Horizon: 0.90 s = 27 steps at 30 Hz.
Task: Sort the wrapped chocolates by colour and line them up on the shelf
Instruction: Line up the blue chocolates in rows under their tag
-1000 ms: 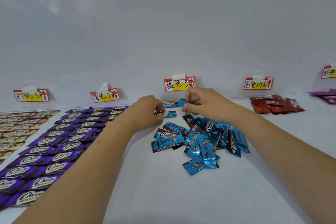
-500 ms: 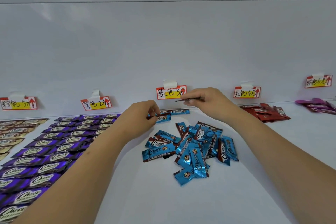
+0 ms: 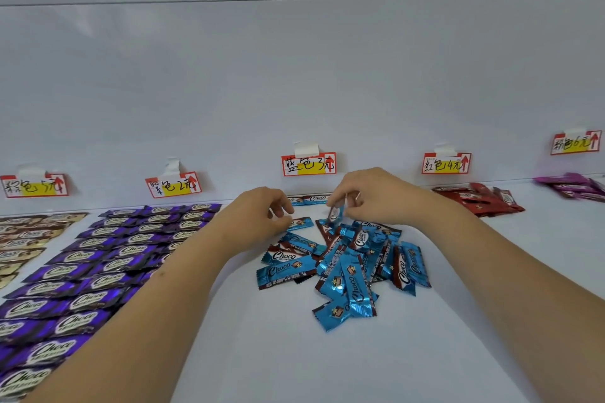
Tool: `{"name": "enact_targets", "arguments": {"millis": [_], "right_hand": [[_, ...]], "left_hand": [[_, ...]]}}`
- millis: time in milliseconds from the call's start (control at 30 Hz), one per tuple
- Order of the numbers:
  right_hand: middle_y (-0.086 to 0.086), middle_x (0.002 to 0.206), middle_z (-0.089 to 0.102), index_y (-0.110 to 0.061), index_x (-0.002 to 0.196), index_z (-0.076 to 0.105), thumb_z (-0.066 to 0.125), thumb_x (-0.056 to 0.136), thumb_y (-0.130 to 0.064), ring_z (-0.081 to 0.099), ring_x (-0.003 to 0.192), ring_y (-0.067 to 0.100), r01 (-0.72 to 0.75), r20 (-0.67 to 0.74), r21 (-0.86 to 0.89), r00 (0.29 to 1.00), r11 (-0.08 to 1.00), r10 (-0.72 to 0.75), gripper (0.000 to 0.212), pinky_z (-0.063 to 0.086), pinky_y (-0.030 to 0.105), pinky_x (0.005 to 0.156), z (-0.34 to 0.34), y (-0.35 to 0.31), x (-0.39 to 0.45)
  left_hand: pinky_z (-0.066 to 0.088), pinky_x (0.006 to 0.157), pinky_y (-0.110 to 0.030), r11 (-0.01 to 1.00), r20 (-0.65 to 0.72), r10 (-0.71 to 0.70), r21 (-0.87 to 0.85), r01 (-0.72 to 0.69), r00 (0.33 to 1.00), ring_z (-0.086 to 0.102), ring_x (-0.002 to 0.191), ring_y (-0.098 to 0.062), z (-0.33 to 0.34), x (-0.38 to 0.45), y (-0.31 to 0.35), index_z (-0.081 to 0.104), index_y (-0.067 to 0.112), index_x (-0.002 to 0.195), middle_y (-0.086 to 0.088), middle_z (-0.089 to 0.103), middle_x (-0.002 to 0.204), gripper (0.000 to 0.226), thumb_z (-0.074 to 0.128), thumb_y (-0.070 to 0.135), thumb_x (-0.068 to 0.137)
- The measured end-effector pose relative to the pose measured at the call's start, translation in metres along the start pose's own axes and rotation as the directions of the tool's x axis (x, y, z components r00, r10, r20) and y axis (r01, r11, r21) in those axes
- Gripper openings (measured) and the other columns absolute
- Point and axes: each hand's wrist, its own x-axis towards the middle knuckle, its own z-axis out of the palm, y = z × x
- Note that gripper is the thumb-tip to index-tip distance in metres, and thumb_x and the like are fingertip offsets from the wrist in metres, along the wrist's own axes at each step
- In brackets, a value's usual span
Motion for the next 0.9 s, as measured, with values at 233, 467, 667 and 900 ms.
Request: {"name": "enact_targets", "arguments": {"millis": [233, 467, 667, 900], "right_hand": [[-0.018, 0.110, 0.064, -0.033, 0.108, 0.071, 0.063, 0.090, -0.008, 0.056, 0.099, -0.006, 0.020, -0.058, 0.139, 0.998, 0.990, -0.012, 0.032, 0.046, 0.011, 0.082, -0.005, 0.008, -0.004], [-0.009, 0.113, 0.063, -0.036, 0.114, 0.072, 0.067, 0.090, -0.035, 0.059, 0.094, 0.006, -0.029, 0.075, 0.020, 0.997, 0.999, 0.027, 0.024, 0.053, 0.036, 0.090, 0.008, 0.003, 0.002], [-0.005, 0.124, 0.049, -0.034, 0.138, 0.052, 0.052, 0.098, -0.042, 0.047, 0.108, 0.010, 0.042, 0.107, -0.111, 0.994, 0.993, -0.030, 0.041, 0.040, 0.028, 0.094, 0.022, -0.014, 0.009], [-0.005, 0.116, 0.060, -0.024, 0.121, 0.065, 0.039, 0.102, -0.044, 0.055, 0.105, 0.011, 0.081, 0.084, -0.113, 0.994, 0.990, -0.071, 0.038, 0.046, 0.036, 0.097, 0.025, -0.014, 0.011]], "left_hand": [[0.043, 0.070, -0.014, 0.998, 0.063, 0.005, 0.055, -0.008, 0.998, 0.055, 0.095, -0.008, -0.001, 0.000, -0.001, 0.061, 0.033, 0.109, 0.013, 0.055, 0.104, 0.017, 0.064, 0.034, 0.093], [0.041, 0.076, -0.019, 0.989, 0.020, 0.010, 0.145, -0.013, 1.000, 0.052, 0.095, -0.008, -0.004, 0.000, -0.004, 0.065, 0.028, 0.116, 0.008, 0.055, 0.106, 0.022, 0.062, 0.030, 0.094], [0.043, 0.081, -0.020, 0.980, -0.003, 0.019, 0.197, -0.018, 1.000, 0.055, 0.095, -0.009, -0.014, -0.003, -0.005, 0.065, 0.028, 0.112, 0.008, 0.057, 0.106, 0.021, 0.062, 0.022, 0.093], [0.042, 0.086, -0.024, 0.969, 0.044, -0.126, 0.220, 0.113, 0.991, 0.053, 0.099, -0.010, -0.030, -0.008, -0.007, 0.072, 0.026, 0.109, 0.006, 0.062, 0.115, 0.031, 0.046, 0.014, 0.097]]}}
